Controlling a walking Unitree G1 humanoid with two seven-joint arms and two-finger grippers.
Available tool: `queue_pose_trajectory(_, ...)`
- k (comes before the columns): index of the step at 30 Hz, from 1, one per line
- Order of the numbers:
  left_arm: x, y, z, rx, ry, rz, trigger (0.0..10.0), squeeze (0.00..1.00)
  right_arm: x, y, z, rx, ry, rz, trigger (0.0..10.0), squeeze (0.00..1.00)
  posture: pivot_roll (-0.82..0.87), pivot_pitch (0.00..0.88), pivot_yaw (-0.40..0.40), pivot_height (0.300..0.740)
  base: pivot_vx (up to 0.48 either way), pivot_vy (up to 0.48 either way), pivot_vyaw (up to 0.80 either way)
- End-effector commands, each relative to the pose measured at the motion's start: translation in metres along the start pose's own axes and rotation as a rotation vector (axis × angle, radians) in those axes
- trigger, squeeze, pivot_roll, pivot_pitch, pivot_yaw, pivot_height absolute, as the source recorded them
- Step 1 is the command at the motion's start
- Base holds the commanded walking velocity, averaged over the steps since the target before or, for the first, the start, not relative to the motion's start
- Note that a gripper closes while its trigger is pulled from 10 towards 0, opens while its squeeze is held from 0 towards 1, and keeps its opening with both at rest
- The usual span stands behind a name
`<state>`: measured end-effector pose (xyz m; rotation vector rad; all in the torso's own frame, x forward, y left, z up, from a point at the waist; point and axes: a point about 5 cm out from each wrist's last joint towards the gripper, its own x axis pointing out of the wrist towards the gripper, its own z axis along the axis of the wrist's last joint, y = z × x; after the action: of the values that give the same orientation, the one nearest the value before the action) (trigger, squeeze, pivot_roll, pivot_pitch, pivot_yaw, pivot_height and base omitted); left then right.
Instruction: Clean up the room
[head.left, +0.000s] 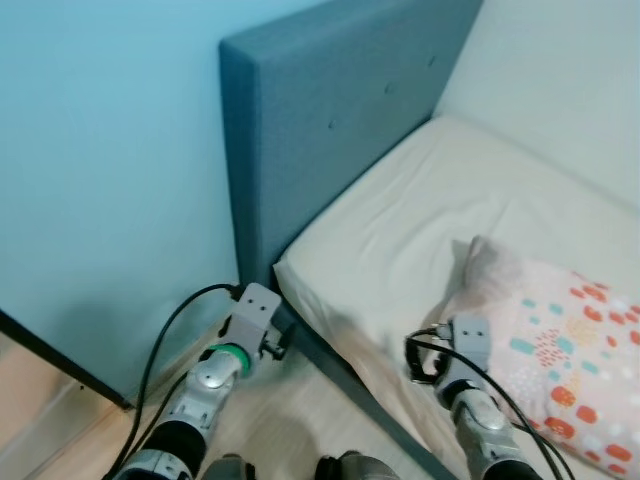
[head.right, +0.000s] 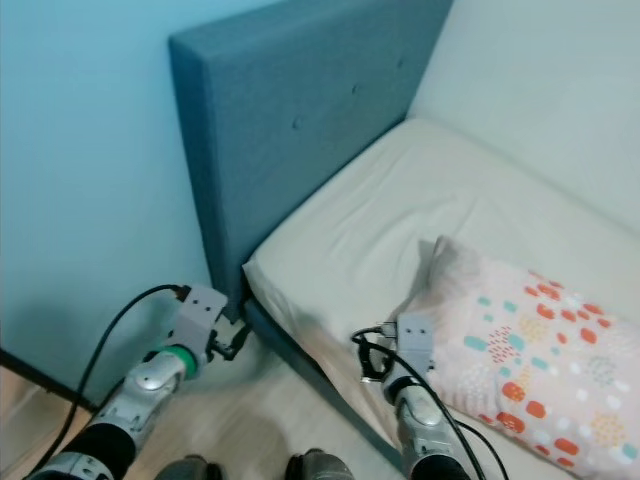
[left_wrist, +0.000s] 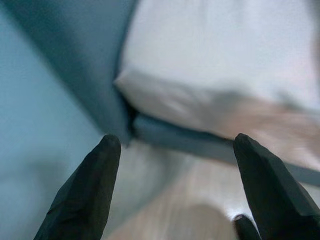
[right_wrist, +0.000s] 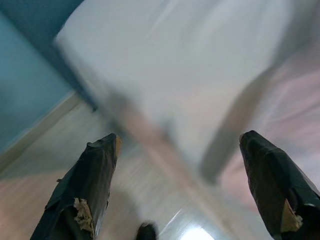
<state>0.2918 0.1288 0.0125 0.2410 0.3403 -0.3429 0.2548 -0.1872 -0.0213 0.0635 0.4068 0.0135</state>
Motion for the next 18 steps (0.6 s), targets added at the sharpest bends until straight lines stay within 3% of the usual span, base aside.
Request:
queue_pose_trajectory(1, -0.0025, -0.0067, -0.0074, -0.015, 0.021, -0.022, 10.0, 0.00, -0.0056, -0.0074, -0.0097, 0.004, 0.039, -0.020, 10.0, 0.00, 0.01, 0.049, -0.010, 0.721, 0.000, 0.000, -0.69)
queue_pose_trajectory(18, -0.0019, -0.0052, -0.0058, -0.031, 0.015, -0.016, 10.0, 0.00, -0.0038, -0.0077, -0.0072, 0.012, 0.037, -0.024, 10.0, 0.00, 0.01, 0.039, -0.013, 0.721, 0.000, 0.000, -0.70)
